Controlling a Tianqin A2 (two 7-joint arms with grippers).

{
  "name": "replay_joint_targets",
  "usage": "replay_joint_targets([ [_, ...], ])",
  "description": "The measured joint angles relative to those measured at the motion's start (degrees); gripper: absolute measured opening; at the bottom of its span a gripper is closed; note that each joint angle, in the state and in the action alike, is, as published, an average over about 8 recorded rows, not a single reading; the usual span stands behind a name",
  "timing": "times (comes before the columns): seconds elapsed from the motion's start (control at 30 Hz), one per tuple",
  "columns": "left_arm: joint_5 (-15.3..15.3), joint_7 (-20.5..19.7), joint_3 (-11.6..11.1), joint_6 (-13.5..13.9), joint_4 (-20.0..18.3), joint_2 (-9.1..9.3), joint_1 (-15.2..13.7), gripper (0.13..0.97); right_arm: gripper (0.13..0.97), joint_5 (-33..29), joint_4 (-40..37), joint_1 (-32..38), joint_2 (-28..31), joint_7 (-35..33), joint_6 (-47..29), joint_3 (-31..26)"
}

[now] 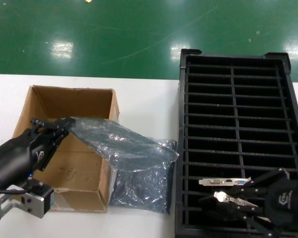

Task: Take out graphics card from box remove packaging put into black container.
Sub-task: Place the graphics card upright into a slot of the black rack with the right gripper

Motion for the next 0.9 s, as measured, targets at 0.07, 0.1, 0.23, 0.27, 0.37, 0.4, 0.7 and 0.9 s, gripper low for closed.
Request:
replay_joint_targets([
  [0.07,0.00,0.00,0.00,0.00,0.00,0.00,0.00,0.139,0.189,-2.60,0.34,1.51,-0.87,2.02,-0.98,-1.32],
  [0.1,0.00,0.00,0.00,0.00,0.00,0.00,0.00,0.139,0.189,-3.75,0.44,2.20,-1.33,2.91,-1.44,-1.87],
  [0.23,0.00,0.00,0.00,0.00,0.00,0.00,0.00,0.139,0.189,-7.30,0.39,4.67,-3.28,5.27,-3.10,-3.71],
  [0.27,0.00,0.00,0.00,0.00,0.00,0.00,0.00,0.139,0.189,-7.99,0.31,5.18,-3.75,5.65,-3.49,-4.09],
  [0.37,0.00,0.00,0.00,0.00,0.00,0.00,0.00,0.139,0.189,-9.67,0.12,6.47,-4.96,6.55,-4.59,-5.01],
  [0.4,0.00,0.00,0.00,0.00,0.00,0.00,0.00,0.139,0.189,-10.08,0.10,6.80,-5.28,6.79,-4.92,-5.23],
  [0.7,0.00,0.00,0.00,0.00,0.00,0.00,0.00,0.139,0.189,-12.86,-0.11,8.78,-7.67,8.00,-6.96,-6.42],
  [0.9,0.00,0.00,0.00,0.00,0.00,0.00,0.00,0.139,0.189,-14.34,-1.22,9.57,-9.03,7.45,-7.28,-6.71],
])
